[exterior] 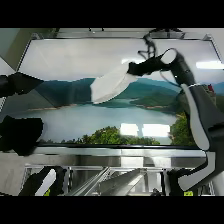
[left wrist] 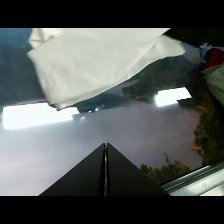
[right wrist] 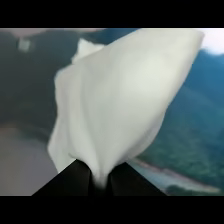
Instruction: Fold the shirts.
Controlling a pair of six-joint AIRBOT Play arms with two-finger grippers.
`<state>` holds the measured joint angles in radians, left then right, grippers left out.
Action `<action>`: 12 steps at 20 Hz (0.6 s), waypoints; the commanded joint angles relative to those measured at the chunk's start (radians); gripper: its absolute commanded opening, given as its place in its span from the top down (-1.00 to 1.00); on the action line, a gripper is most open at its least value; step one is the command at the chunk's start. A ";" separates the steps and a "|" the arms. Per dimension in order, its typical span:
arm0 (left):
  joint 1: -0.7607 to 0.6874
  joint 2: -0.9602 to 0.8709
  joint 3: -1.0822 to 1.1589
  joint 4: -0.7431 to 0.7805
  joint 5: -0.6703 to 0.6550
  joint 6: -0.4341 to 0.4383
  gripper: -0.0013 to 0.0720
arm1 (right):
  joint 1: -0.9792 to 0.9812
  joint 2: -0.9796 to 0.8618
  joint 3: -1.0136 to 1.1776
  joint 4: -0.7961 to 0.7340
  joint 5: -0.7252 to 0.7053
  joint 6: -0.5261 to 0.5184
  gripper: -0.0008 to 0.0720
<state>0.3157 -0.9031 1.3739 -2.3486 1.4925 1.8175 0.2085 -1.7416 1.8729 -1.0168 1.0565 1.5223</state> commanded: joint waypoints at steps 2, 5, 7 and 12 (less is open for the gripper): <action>0.001 0.000 0.000 0.000 0.002 0.000 0.91 | -0.183 0.138 0.079 -0.241 0.017 0.222 0.92; 0.001 0.000 0.000 0.000 0.002 0.000 0.91 | -0.350 0.214 0.079 -0.240 0.143 0.261 0.92; 0.001 0.000 0.000 0.000 0.002 0.000 0.91 | -0.457 0.264 0.078 -0.241 0.249 0.267 0.92; 0.001 0.000 0.000 0.000 0.021 0.000 0.91 | -0.628 0.432 -0.028 -0.534 0.472 0.323 0.92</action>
<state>0.3157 -0.9035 1.3739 -2.3486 1.5021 1.8175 -0.3264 -1.4017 1.9114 -1.3563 1.3830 1.7962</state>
